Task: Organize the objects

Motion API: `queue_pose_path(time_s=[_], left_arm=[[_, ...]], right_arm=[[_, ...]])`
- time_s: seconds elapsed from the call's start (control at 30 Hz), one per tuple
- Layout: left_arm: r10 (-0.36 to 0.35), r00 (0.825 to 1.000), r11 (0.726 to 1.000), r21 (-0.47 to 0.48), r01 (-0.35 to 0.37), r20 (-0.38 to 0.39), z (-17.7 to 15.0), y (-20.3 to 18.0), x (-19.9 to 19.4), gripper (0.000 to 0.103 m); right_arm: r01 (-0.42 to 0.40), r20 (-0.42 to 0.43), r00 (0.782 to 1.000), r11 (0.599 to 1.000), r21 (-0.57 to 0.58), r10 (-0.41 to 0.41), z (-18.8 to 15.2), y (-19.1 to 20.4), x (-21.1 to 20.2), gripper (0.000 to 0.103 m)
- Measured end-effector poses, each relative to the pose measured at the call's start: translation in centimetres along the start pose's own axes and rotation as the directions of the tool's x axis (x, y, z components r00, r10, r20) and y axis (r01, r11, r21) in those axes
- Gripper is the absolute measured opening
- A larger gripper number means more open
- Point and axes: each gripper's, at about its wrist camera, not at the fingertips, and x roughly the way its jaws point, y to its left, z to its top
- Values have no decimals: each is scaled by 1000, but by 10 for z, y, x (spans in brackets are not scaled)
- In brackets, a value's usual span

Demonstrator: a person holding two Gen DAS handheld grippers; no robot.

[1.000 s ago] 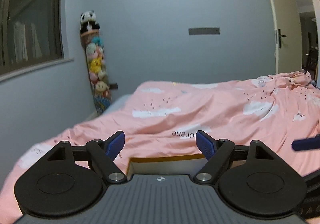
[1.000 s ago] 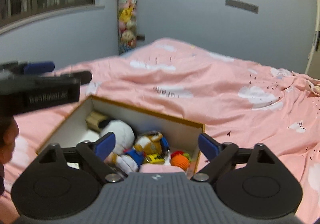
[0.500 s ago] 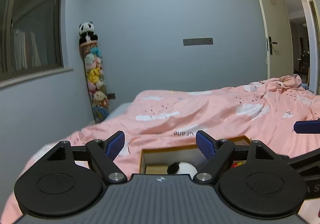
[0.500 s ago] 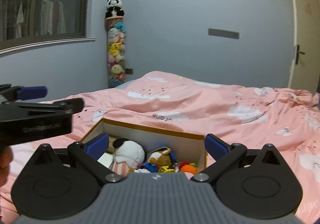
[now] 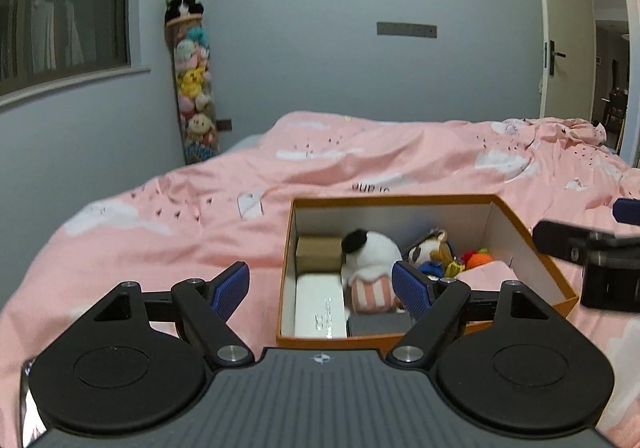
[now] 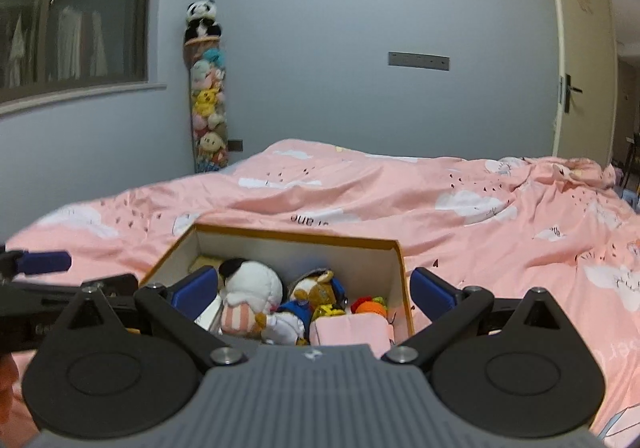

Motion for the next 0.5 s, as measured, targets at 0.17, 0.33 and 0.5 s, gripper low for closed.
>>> queue_pose_path(time_s=[0.17, 0.33, 0.5], left_arm=[[-2, 999, 1000, -26, 1, -42, -11, 1, 5, 94], [-12, 997, 999, -43, 9, -77, -20, 2, 9, 94], [-7, 995, 999, -36, 4, -101, -29, -1, 15, 94]], right_arm=[[-19, -38, 999, 999, -45, 17, -13, 9, 7, 102], [-11, -92, 996, 1000, -13, 9, -24, 8, 17, 102], [7, -119, 993, 1000, 11, -6, -31, 5, 23, 102]])
